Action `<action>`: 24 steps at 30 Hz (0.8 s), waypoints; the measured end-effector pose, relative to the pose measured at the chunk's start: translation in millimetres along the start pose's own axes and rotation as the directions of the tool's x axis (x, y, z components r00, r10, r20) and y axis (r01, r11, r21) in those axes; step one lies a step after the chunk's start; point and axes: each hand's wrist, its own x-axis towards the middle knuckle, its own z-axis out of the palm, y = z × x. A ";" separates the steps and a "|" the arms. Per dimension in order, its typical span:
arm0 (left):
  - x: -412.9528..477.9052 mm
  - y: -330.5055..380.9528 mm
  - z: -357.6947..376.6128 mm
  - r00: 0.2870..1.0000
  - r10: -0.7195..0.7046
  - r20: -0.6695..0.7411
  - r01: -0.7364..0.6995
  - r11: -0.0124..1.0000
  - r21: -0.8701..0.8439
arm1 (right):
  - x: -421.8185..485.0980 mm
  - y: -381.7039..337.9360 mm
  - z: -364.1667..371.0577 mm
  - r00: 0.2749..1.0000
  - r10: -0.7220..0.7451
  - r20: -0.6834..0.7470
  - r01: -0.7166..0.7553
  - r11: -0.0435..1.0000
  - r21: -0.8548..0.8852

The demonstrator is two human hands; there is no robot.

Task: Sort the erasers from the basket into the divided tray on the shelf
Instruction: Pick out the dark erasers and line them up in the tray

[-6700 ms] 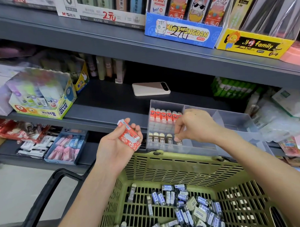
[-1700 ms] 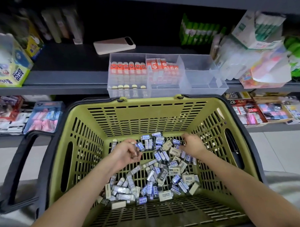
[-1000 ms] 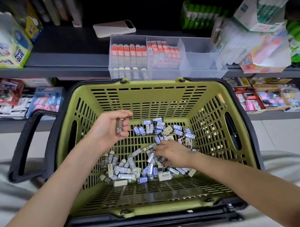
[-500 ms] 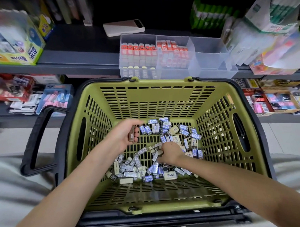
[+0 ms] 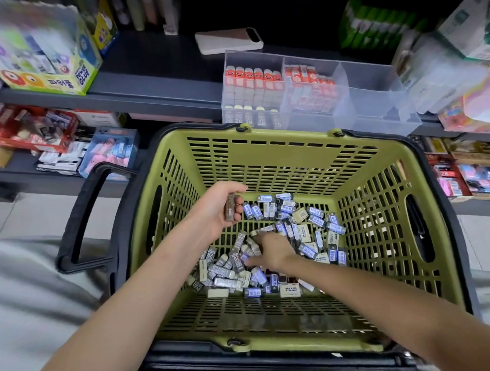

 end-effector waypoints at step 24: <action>7.3 -5.4 -0.4 0.990 -0.013 -0.144 0.021 0.998 0.057 | -8.6 -0.7 -12.6 0.997 0.019 0.079 -0.051 0.901 0.430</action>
